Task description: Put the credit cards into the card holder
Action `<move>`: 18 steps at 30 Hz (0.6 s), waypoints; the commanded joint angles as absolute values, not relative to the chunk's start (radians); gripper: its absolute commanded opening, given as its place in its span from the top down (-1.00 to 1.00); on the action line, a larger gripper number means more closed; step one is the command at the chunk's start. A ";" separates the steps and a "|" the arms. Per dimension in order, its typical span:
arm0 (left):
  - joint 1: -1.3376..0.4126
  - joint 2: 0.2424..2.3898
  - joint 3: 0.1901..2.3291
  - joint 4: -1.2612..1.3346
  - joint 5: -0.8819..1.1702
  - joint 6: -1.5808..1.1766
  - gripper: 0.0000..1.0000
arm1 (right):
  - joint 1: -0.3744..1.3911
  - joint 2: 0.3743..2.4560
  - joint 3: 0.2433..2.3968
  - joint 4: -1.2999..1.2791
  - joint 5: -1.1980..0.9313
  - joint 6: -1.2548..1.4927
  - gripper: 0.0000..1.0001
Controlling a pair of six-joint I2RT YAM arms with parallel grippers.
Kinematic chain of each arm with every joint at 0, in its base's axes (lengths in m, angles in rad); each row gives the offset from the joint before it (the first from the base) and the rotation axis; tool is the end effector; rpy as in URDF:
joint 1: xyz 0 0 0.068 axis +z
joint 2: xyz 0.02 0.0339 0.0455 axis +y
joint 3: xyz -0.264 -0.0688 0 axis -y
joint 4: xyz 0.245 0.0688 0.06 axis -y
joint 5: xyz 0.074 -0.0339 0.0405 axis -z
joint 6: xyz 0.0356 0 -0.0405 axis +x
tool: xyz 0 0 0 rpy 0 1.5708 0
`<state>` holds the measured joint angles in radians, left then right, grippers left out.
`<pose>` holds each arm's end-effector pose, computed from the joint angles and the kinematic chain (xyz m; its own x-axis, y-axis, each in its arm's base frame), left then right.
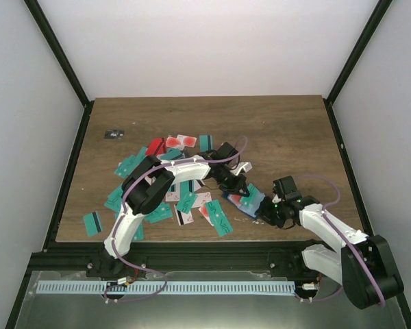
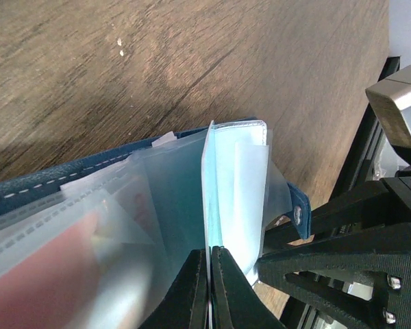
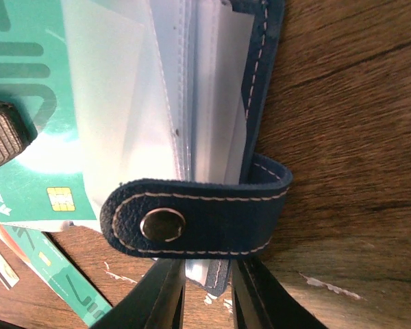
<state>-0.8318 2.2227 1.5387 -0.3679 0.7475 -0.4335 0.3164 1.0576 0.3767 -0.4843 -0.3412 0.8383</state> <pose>0.2903 -0.3545 0.1281 -0.8539 0.4797 -0.2021 0.4523 0.4917 -0.7440 0.1493 0.0614 0.1371 -0.8953 0.4441 -0.0352 0.3693 0.7840 0.4990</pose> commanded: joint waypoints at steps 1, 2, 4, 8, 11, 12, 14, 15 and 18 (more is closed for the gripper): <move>-0.841 2.247 1.544 -0.398 0.712 -0.385 0.92 | 0.313 1.079 0.340 -0.504 -0.325 0.827 0.56; -0.840 2.247 1.540 -0.403 0.720 -0.386 0.92 | 0.312 1.080 0.343 -0.502 -0.324 0.827 0.56; -0.843 2.242 1.525 -0.403 0.743 -0.388 0.92 | 0.313 1.082 0.346 -0.498 -0.325 0.828 0.56; -0.852 2.222 1.475 -0.367 0.749 -0.415 0.92 | 0.313 1.085 0.355 -0.488 -0.330 0.824 0.55; -0.859 2.229 1.464 -0.353 0.752 -0.433 0.92 | 0.312 1.084 0.367 -0.482 -0.333 0.818 0.53; -0.863 2.231 1.465 -0.351 0.754 -0.437 0.92 | 0.313 1.083 0.372 -0.480 -0.333 0.814 0.53; -0.868 2.236 1.465 -0.345 0.758 -0.445 0.92 | 0.313 1.083 0.380 -0.480 -0.335 0.808 0.52; -0.870 2.236 1.465 -0.341 0.758 -0.450 0.92 | 0.312 1.083 0.382 -0.479 -0.335 0.805 0.52; -0.871 2.240 1.464 -0.323 0.767 -0.468 0.92 | 0.312 1.082 0.388 -0.481 -0.337 0.794 0.51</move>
